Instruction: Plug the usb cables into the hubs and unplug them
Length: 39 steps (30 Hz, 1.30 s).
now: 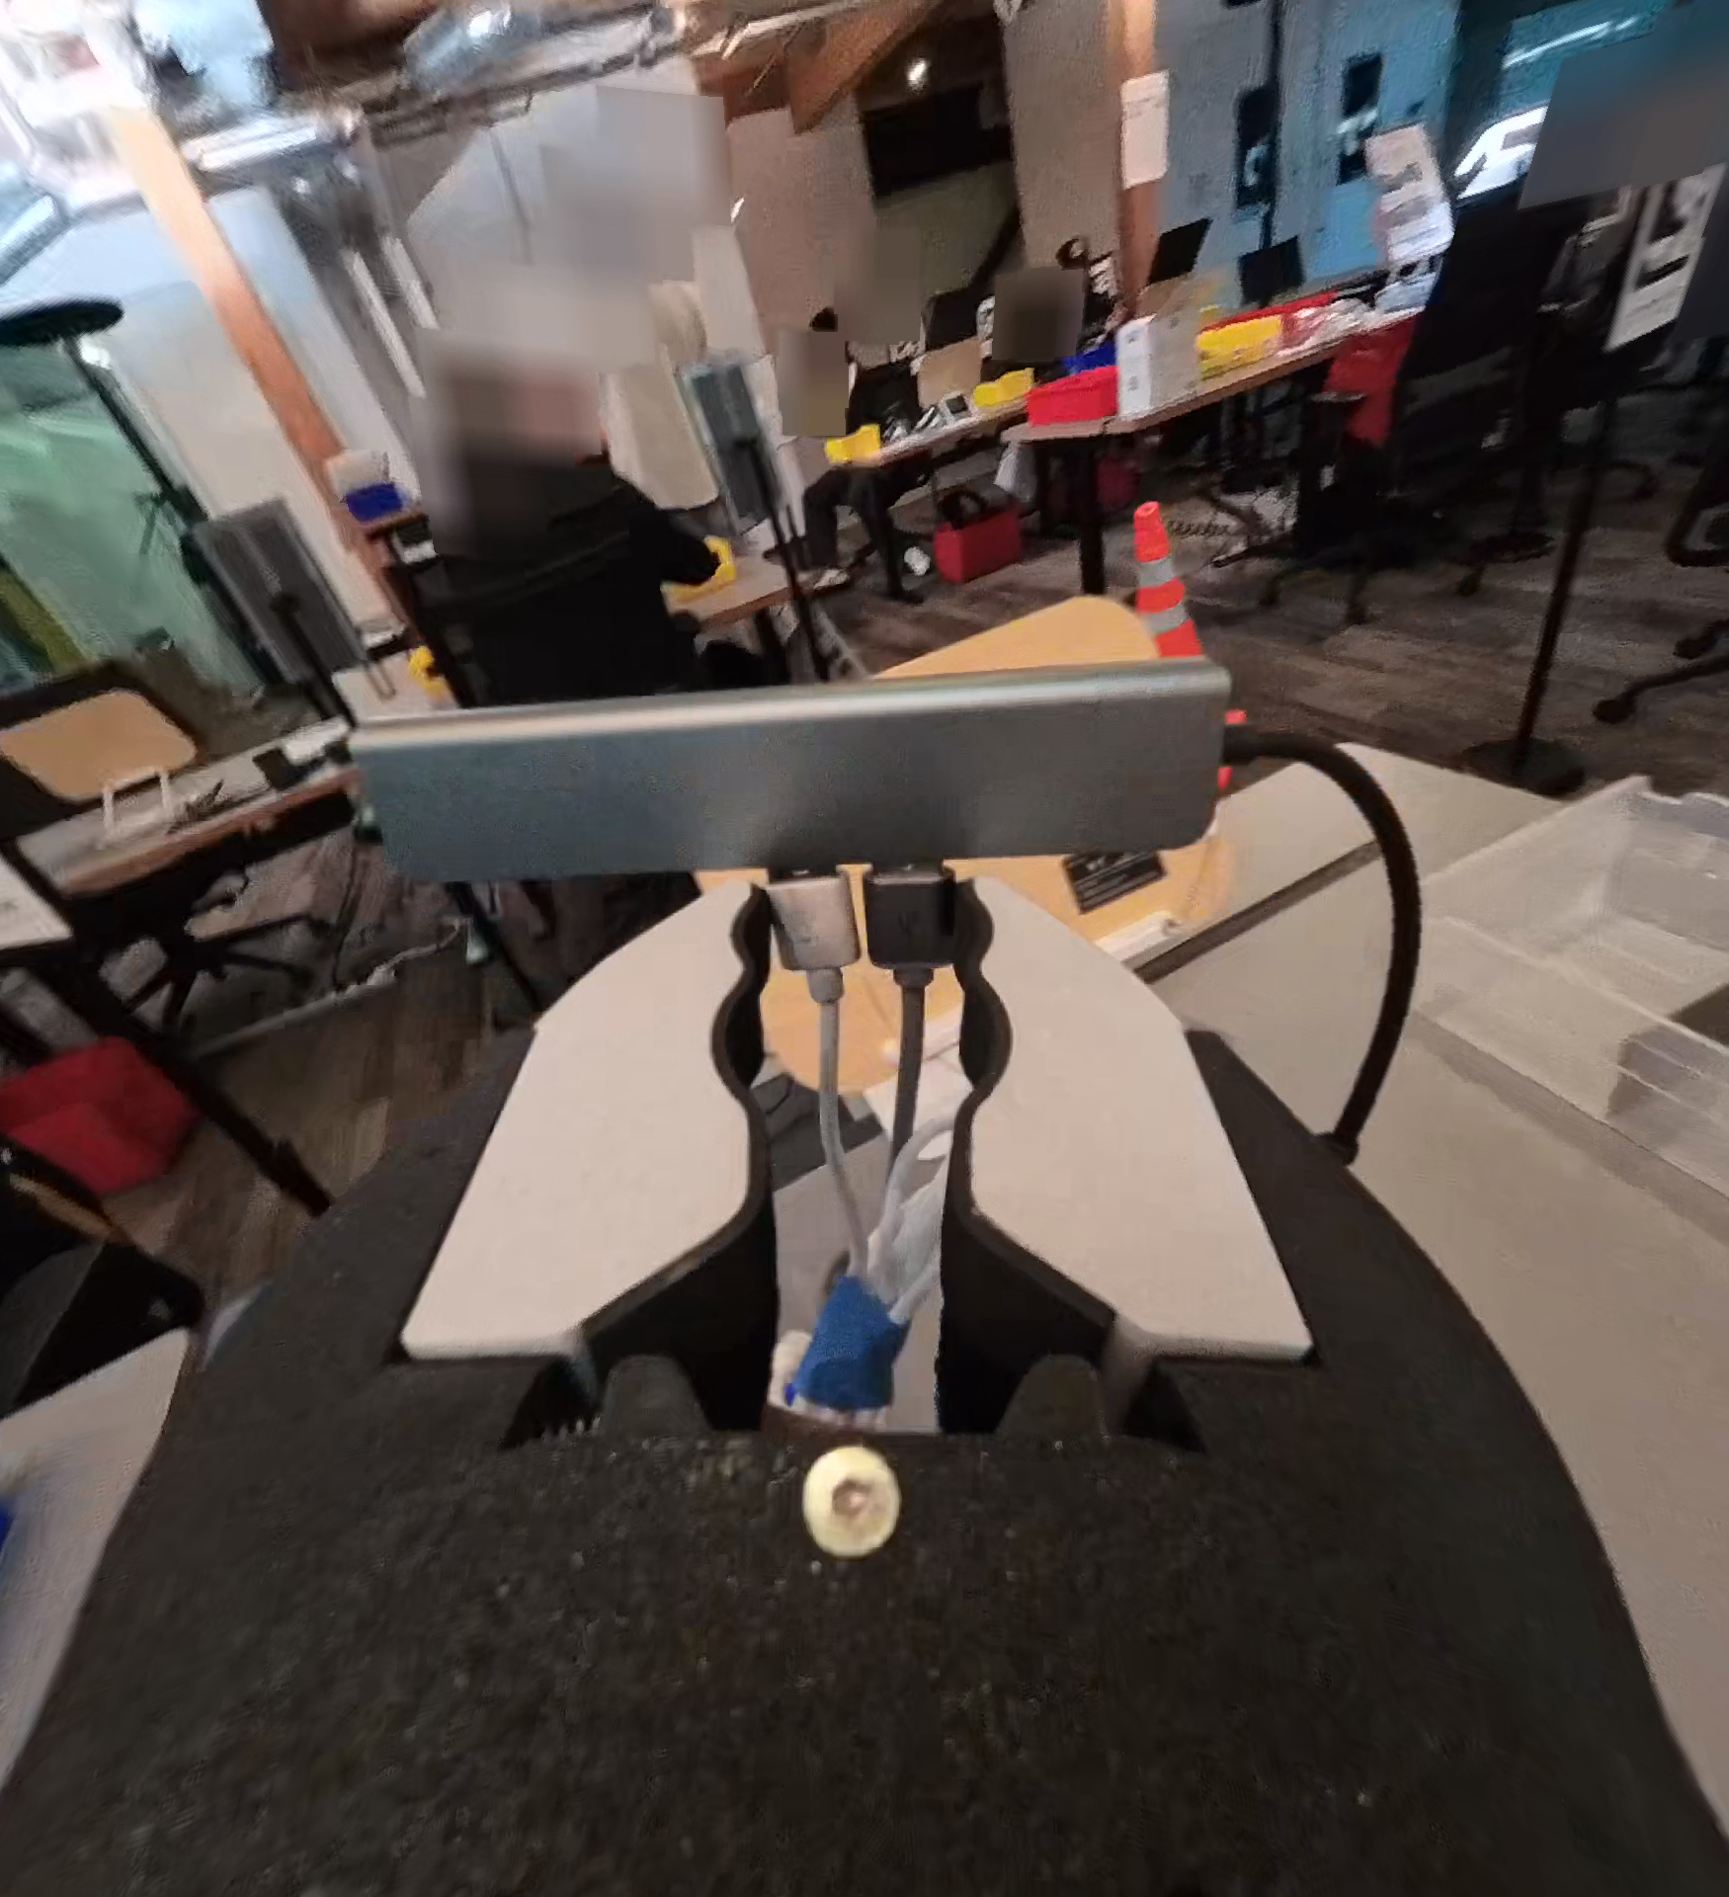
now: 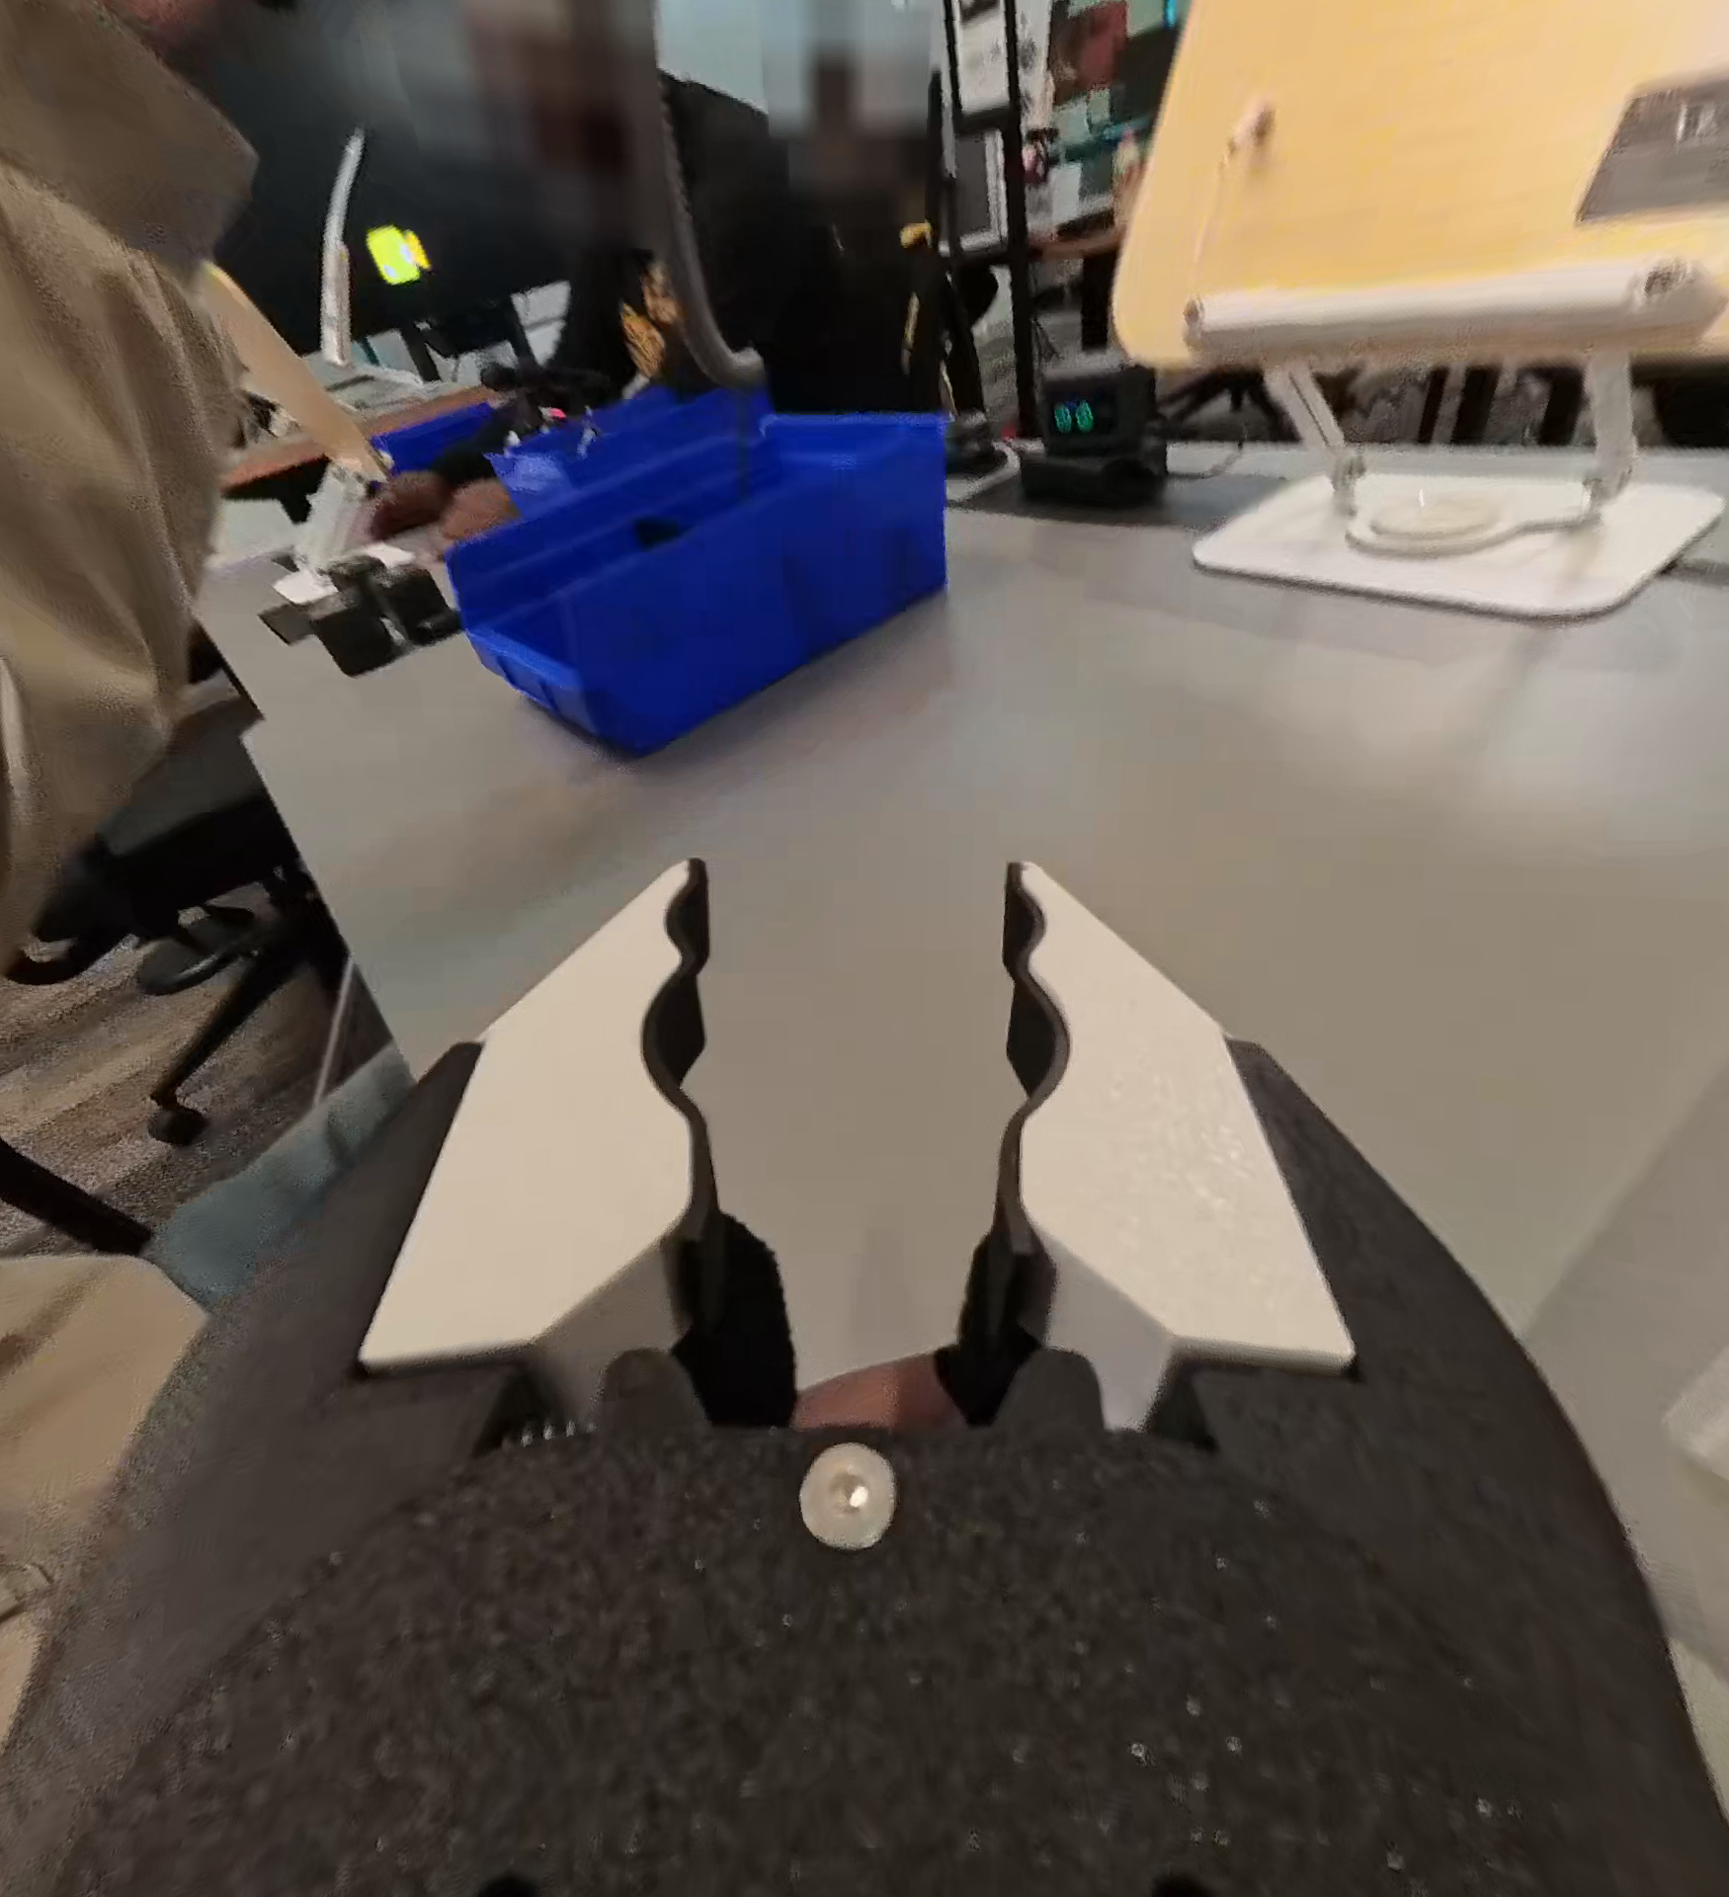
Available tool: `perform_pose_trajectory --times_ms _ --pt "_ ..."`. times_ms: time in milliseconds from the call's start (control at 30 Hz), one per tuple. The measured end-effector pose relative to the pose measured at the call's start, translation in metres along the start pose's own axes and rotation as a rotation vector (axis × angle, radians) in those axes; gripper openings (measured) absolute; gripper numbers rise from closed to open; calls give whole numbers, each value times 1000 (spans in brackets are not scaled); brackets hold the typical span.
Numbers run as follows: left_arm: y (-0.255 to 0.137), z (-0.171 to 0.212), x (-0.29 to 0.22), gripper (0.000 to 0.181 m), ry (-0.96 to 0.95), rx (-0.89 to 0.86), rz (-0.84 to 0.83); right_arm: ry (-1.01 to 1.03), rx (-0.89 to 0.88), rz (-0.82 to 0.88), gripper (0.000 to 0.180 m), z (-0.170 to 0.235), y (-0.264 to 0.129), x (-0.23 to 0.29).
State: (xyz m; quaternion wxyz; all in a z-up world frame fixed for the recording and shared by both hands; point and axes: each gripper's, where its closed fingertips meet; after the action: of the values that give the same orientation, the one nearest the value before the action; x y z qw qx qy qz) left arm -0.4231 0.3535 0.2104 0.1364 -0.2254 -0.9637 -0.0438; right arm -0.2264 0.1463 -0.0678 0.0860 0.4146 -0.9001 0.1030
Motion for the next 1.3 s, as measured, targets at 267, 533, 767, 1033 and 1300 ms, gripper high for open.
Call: perform_pose_trajectory --times_ms 267,533,767,1033,1300 --pt "-34 -141 -66 34 143 -200 47 -28 -106 -60 60 -79 -16 27" --pt "-13 -87 -89 34 115 -47 97 126 -147 -100 59 -51 -17 36" --pt "14 60 -118 34 108 188 119 69 222 -442 63 1 -13 111" --pt "-10 165 -184 34 -43 360 280 123 -85 -62 58 -79 10 19" --pt "-25 199 -235 34 77 440 358 201 -84 25 48 -77 75 -34"
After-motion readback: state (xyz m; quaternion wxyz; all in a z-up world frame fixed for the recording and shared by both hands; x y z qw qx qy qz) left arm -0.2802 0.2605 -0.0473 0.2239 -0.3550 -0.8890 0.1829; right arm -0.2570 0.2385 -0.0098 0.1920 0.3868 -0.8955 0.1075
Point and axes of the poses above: each gripper's, where its closed fingertips meet, y out along the fingers, z out of its underside, x = y × z across the jaws, and after that the axes turned 12 degrees about -z, right-handed
